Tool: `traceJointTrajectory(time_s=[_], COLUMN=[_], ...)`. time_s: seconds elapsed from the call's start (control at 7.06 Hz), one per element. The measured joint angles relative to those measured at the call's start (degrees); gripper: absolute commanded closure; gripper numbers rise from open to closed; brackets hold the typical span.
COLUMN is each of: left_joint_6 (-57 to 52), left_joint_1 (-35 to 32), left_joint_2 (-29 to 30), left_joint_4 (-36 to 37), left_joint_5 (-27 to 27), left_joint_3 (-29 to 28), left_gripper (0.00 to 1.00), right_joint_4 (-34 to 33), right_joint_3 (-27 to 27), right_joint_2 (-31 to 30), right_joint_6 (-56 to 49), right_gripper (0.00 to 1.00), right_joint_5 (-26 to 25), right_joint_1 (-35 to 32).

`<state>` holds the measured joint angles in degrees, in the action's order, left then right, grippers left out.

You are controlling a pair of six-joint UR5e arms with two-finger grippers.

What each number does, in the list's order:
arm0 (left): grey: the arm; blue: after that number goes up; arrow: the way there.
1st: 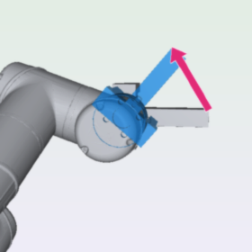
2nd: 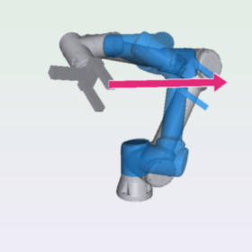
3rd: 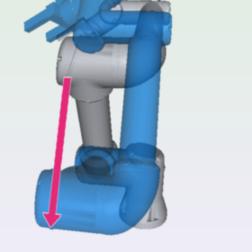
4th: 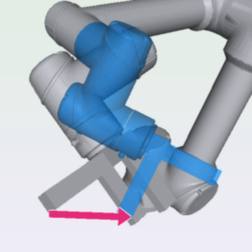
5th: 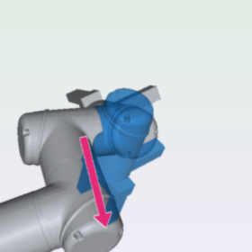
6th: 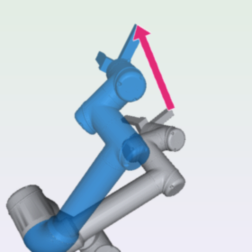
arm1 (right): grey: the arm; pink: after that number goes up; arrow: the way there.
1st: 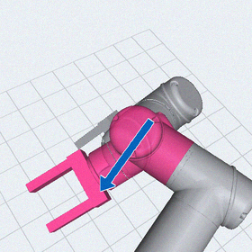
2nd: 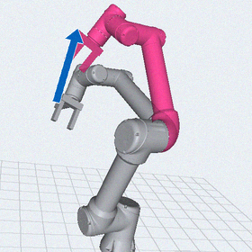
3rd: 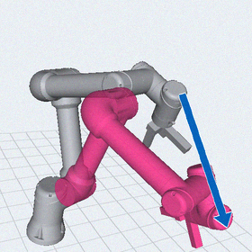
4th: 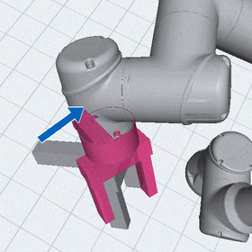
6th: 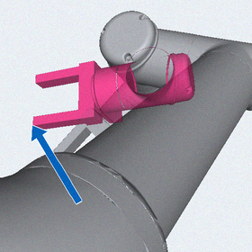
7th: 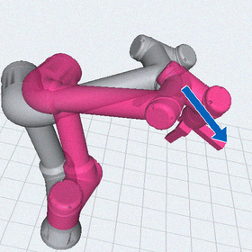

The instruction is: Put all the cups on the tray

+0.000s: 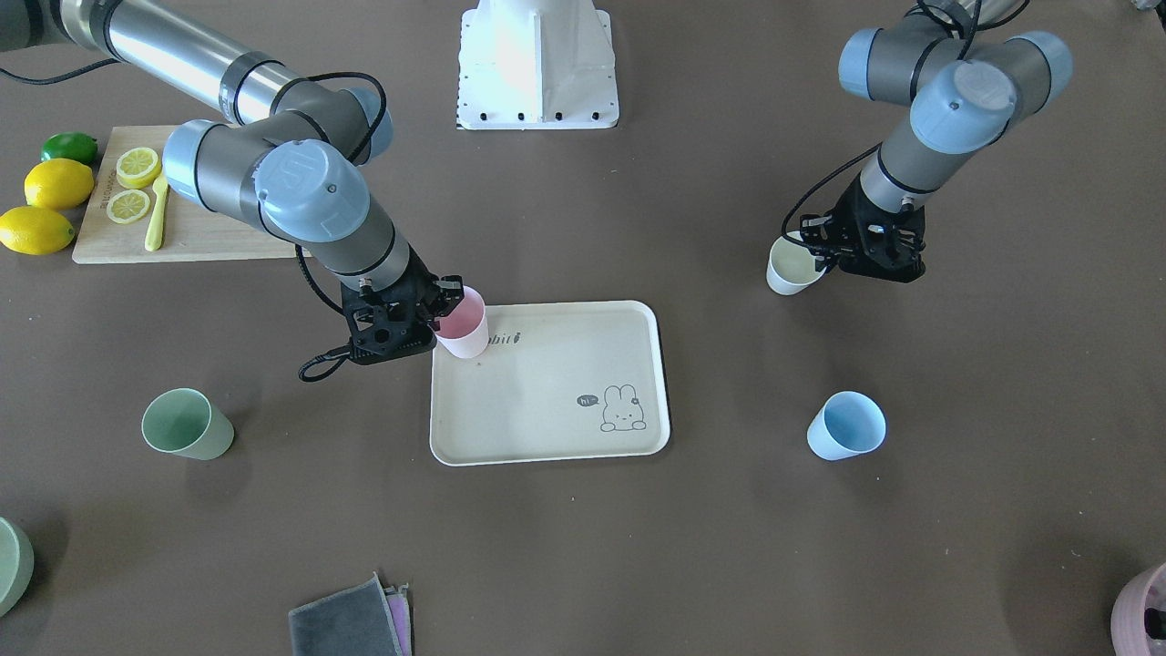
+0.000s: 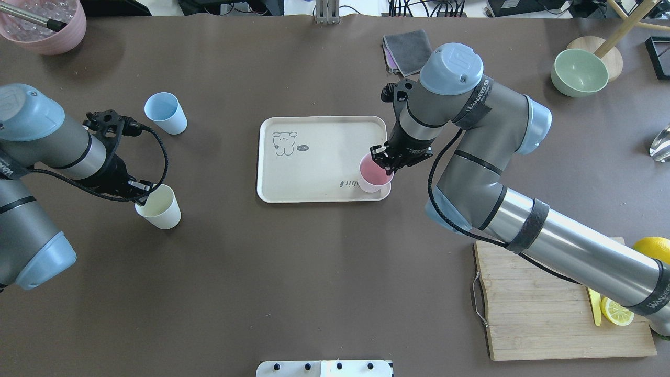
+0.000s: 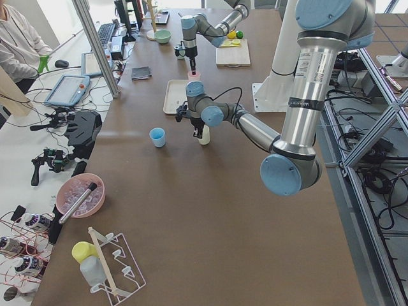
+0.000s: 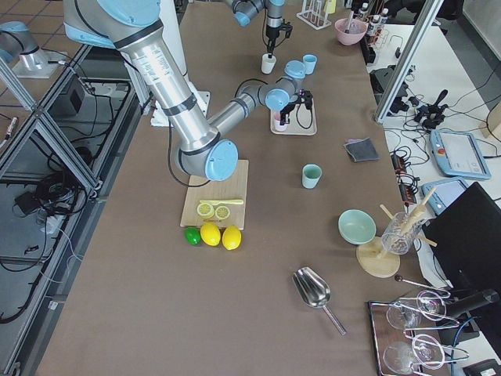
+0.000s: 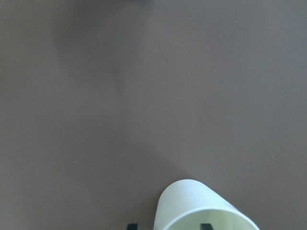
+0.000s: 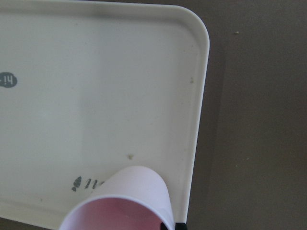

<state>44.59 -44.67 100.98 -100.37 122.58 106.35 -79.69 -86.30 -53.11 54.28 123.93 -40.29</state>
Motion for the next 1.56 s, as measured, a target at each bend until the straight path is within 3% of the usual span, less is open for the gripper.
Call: traceJointTrajectory(time_s=[0.28, 0.42, 0.85, 0.99, 1.13, 1.27, 1.56], left_joint_6=[1.4, 2.6, 7.2, 8.3, 9.5, 10.5, 11.1], left_joint_1=[-0.1, -0.2, -0.2, 0.0, 0.3, 0.6, 1.0], left_joint_2=[5.0, 10.5, 27.5, 30.6, 32.0, 32.6, 33.6], left_joint_4=[2.5, 5.8, 8.8, 7.4, 3.8, 0.5, -1.7], left_joint_5=[0.3, 0.4, 0.3, 0.2, 0.0, 0.0, -0.2], left_joint_3=[-0.5, -2.3, -15.4, -19.6, -23.7, -26.5, -28.3], left_gripper=[1.0, 1.0, 1.0, 1.0, 0.72, 0.03, 0.02], right_joint_4=[0.8, 0.8, 0.5, 0.4, 0.5, 0.5, 0.8], right_joint_3=[0.4, 0.3, -1.9, -2.1, -2.1, -1.4, 2.2], right_joint_2=[0.9, 1.0, -5.7, -8.8, -11.5, -13.3, -14.2], right_joint_6=[4.3, 4.9, -9.3, -15.5, -20.3, -23.4, -25.2], right_gripper=[0.0, 0.0, 0.0, 0.0, 0.0, 0.0, 0.0], right_joint_5=[0.2, 1.4, 8.0, 8.9, 9.0, 8.7, 8.3], right_joint_1=[-1.1, -3.3, -14.3, -17.7, -20.1, -21.5, -22.3])
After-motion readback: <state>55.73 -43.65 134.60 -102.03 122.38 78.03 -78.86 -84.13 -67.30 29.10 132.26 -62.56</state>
